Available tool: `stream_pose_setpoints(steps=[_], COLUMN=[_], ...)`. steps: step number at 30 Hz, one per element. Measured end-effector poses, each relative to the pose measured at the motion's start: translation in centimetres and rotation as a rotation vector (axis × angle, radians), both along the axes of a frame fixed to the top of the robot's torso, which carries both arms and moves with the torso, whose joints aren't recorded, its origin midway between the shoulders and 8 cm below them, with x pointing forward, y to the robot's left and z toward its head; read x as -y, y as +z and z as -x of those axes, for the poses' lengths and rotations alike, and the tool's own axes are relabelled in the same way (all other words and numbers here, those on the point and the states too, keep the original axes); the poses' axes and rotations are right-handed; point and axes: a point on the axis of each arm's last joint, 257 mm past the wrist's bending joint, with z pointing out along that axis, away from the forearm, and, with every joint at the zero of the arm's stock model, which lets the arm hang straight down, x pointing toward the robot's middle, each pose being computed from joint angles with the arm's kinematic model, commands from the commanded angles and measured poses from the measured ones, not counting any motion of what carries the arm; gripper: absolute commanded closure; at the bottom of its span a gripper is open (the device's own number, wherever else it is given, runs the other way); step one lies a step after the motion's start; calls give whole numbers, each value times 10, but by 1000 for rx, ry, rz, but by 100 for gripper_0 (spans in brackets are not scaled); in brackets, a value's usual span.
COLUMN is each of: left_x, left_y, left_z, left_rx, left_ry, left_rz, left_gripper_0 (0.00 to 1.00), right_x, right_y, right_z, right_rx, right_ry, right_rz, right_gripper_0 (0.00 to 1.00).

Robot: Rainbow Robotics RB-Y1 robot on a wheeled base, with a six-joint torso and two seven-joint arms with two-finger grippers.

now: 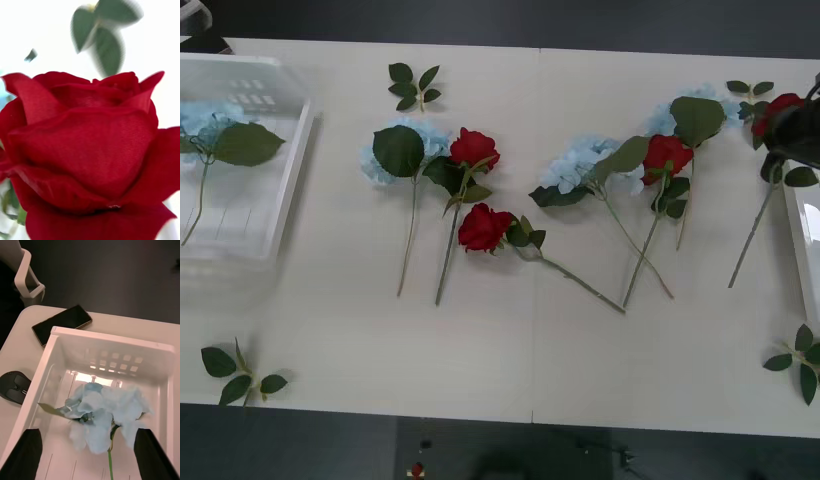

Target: Put the red flowers into the right box and the blue flowers into the left box

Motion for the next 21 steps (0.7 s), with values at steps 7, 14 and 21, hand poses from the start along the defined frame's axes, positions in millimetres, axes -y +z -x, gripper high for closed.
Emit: stream_pose_setpoints(steps=[7,14,21], left_x=[62,147,231], left_y=[-15,15,-49], left_z=[27,50,66], left_rx=[-179,-187,-306], left_ry=[-125,-313,-470], left_rz=[83,-6,50], left_gripper_0=[0,0,0], right_x=[97,173,184], right_y=[43,52,26], right_z=[40,59,69], right_rx=[-76,-130,-165], right_ry=[117,81,92], right_rz=[312,525,529], right_gripper_0=[100,100,18])
